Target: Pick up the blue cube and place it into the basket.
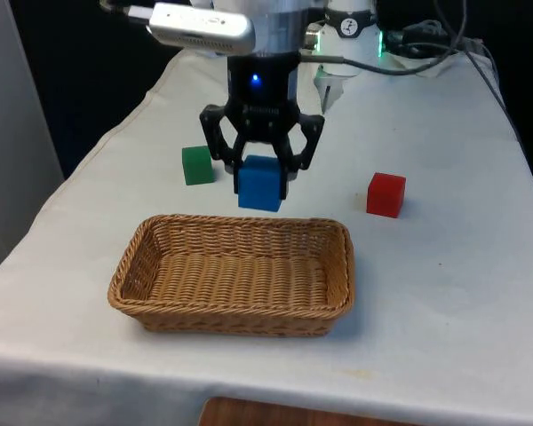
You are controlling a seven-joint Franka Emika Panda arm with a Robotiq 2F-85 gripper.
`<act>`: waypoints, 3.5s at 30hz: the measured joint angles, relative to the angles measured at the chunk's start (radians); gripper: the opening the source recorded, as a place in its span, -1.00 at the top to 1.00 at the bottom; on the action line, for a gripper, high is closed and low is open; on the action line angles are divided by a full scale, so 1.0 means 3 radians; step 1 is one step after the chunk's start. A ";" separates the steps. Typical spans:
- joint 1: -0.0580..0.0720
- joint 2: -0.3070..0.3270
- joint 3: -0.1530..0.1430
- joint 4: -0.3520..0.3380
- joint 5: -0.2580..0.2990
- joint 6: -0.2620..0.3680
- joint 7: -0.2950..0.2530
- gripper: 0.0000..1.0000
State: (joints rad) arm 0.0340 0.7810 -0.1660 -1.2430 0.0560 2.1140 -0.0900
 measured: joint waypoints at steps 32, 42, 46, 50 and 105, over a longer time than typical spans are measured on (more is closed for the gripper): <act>0.0047 0.0500 0.0043 0.0010 0.0020 0.0620 0.0167 0.99; 0.0047 0.0593 0.0043 0.0093 0.0047 0.0633 0.0167 0.95; 0.0043 0.0593 0.0040 0.0100 0.0047 0.0633 0.0167 0.20; 0.0043 0.0593 0.0040 0.0103 0.0047 0.0630 0.0167 -0.59; 0.0070 -0.0150 0.0020 0.0067 -0.0247 -0.0133 0.0167 -1.00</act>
State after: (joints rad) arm 0.0550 0.7360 -0.1600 -1.2230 -0.0180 2.0740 -0.0400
